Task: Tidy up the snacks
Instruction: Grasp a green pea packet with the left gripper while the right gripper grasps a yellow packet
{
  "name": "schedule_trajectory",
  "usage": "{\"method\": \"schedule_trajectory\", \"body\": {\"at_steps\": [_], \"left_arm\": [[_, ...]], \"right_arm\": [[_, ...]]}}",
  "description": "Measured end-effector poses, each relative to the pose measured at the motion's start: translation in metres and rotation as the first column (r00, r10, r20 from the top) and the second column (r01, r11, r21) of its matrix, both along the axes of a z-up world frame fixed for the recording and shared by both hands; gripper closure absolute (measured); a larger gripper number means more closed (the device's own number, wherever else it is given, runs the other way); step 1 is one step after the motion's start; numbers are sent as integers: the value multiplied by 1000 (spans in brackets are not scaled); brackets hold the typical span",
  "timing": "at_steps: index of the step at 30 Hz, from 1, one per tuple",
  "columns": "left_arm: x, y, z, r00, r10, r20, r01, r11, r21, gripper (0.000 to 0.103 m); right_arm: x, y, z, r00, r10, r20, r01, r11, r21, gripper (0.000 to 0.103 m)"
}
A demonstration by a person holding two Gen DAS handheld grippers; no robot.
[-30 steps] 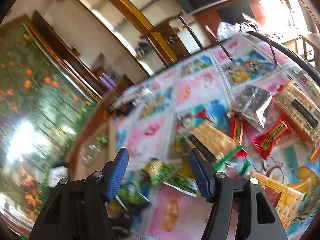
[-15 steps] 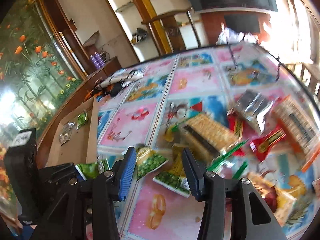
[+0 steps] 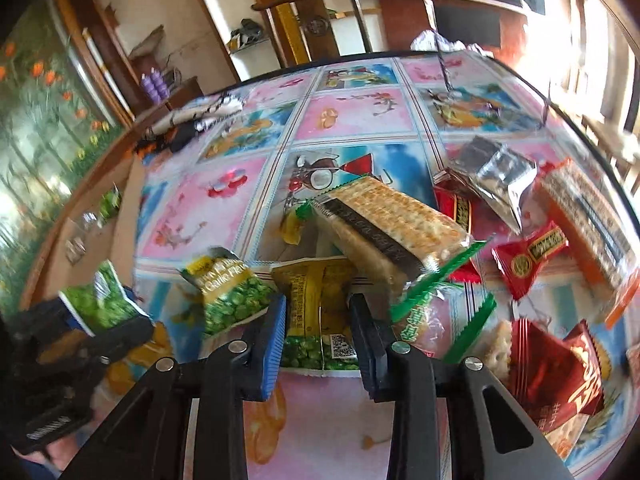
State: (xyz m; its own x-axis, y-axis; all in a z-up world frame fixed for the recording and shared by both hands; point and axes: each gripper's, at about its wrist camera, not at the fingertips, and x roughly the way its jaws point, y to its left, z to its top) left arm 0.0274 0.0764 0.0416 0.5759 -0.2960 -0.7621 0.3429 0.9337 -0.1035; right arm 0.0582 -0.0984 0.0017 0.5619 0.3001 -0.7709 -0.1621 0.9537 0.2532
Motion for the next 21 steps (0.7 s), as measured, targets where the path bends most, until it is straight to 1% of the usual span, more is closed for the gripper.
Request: {"method": "schedule_trajectory", "body": {"at_steps": [1,3,6,8,15,18,21], "left_arm": [[0,0,0,1000,2,1,-2,1000,-1,67],[-1,1,1,1000,4,1,-4,1000,-5,67],[0,3,1,1000,13,-1,-13,1000,-12,67],[0,4,2,1000,18,3,-18,1000,-18,67],[1,8,5,999,40,14,-40,999,-34,67],[1,10,7,999,48,19,-47,998,-36,67],[2,12,7,998,58,22,-57,998,-40,67]], "right_arm": [[0,4,-1,1000,9,9,-9,1000,-24,65],[-3,9,-1,999,25,30,-23,998,-66,66],[-6,13,1,998,45,47,-40,995,-95,68],[-9,13,4,997,46,58,-41,996,-76,70],[-19,5,24,990,15,140,-15,1000,-2,70],[-23,4,31,986,24,166,-32,999,44,70],[-30,7,42,974,39,223,-54,997,63,70]]}}
